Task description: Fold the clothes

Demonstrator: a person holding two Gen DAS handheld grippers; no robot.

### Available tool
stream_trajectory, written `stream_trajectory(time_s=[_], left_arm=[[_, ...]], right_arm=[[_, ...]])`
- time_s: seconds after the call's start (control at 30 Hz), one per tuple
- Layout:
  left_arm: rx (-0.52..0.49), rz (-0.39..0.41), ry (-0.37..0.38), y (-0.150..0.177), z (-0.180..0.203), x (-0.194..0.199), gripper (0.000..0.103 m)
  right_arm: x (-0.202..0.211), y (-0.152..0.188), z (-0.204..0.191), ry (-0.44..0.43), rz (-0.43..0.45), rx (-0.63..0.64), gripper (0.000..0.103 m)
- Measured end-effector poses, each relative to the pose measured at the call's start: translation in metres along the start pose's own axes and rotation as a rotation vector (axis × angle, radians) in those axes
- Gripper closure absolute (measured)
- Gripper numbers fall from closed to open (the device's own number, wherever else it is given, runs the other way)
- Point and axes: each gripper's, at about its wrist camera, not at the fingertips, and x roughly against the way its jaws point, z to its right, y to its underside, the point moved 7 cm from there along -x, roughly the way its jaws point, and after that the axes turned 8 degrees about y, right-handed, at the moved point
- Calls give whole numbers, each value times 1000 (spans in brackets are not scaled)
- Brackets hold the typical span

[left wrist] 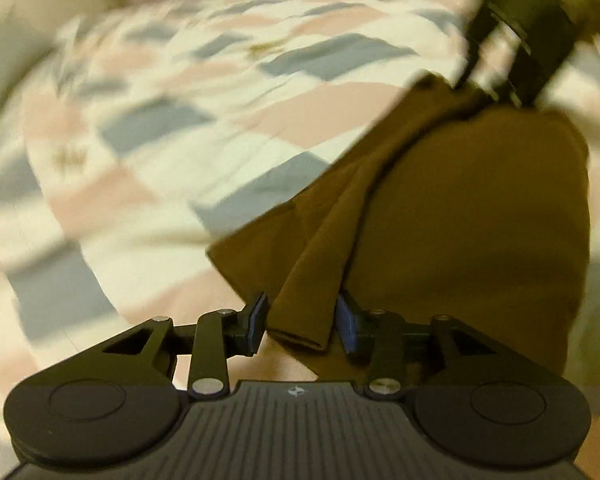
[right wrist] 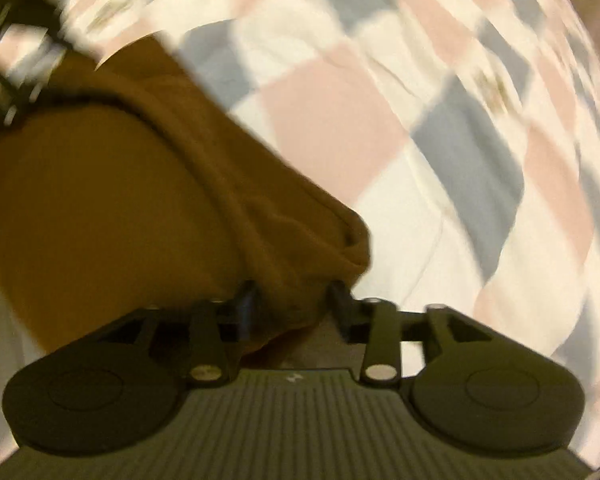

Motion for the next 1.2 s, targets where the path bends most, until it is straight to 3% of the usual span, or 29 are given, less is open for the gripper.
stream_trajectory(time_s=[0.07,0.13,0.2,0.3,0.33,0.37,0.43,0.53,0.6,0.63,0.8,1.2], left_arm=[[131,29,89,6,-17,9,50],[258,46,181,12,-31,13,49],[369,65,261,14,-43,10,49],[434,102,333,3,-52,-5,51],[435,107,346,-1,-52,-9,54],[426,106,341,-4,-51,-15,66],[402,102,321,-5,-49,-18,82],[379,109,321,-5,-48,-15,86],[352,111,302,-8,-46,-13,90],[348,118,296,-10,-46,-11,90],[317,178,241,-30,-59,-2,90],[269,123,160,-38,-76,-43,87]], right_arm=[[11,12,22,-52,50,-200,37],[26,28,42,-153,107,-396,32],[31,43,55,-262,140,-556,32],[18,50,54,-282,127,-585,39],[13,48,51,-297,127,-581,48],[11,47,49,-310,135,-579,61],[12,44,41,-296,145,-544,68],[15,39,30,-249,159,-476,68],[20,33,31,-245,186,-479,90],[25,29,33,-246,201,-481,93],[45,8,43,-218,280,-478,94],[-5,0,53,-119,176,-523,95]])
